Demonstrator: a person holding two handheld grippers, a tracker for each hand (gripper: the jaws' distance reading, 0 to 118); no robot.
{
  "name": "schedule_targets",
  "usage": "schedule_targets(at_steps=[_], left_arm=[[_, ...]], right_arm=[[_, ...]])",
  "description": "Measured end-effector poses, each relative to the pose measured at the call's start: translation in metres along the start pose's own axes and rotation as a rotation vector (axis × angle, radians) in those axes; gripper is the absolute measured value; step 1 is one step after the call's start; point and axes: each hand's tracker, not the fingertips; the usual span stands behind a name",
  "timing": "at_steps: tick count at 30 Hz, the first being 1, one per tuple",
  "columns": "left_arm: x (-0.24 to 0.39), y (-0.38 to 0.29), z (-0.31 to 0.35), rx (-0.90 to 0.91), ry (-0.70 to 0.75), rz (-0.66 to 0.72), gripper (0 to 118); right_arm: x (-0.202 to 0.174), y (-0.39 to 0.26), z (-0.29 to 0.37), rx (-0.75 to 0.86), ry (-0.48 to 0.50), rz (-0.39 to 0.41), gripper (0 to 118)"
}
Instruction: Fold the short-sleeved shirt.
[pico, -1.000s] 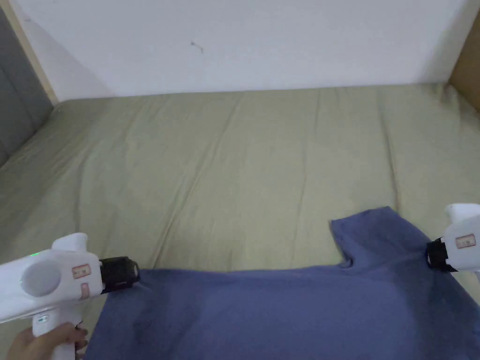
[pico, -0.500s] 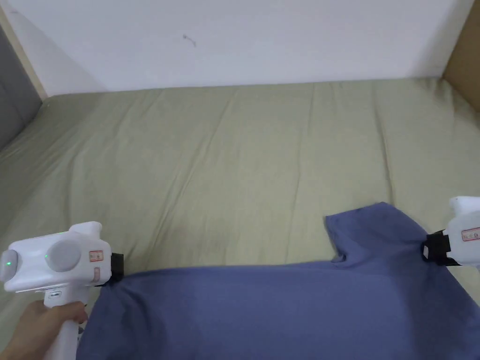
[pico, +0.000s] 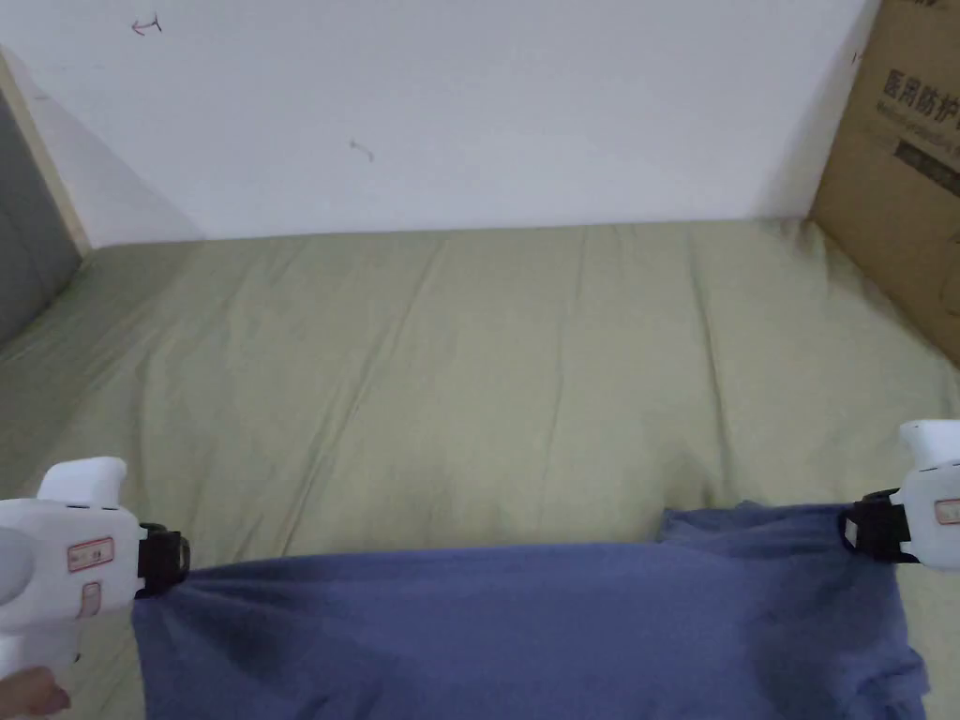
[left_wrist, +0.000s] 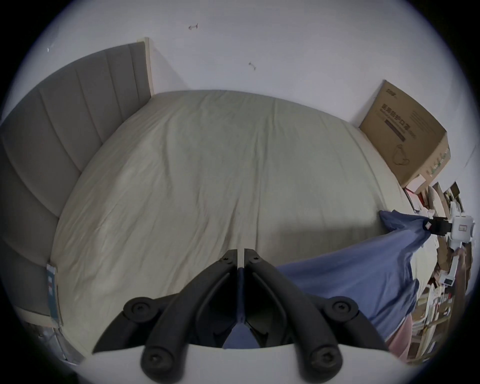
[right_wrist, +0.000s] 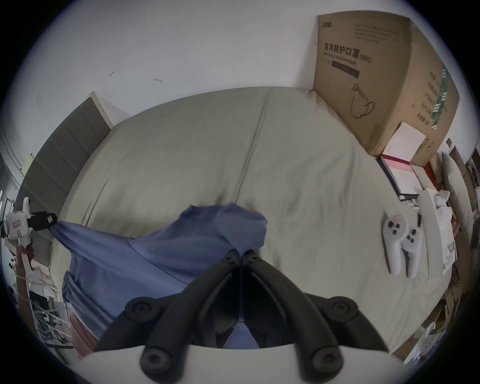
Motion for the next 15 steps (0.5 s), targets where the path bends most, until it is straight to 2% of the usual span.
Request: schedule_targets(at_steps=[8,15], left_arm=[[-0.010,-0.096,0.068,-0.005,-0.017,-0.007,3],[-0.021,-0.180,0.060,-0.166,0.017,-0.010,4]], right_arm=[[0.001,-0.123,0.071,-0.047,0.003,0.009,1],[0.004,-0.222,0.061,-0.170,-0.026,-0.043,1]])
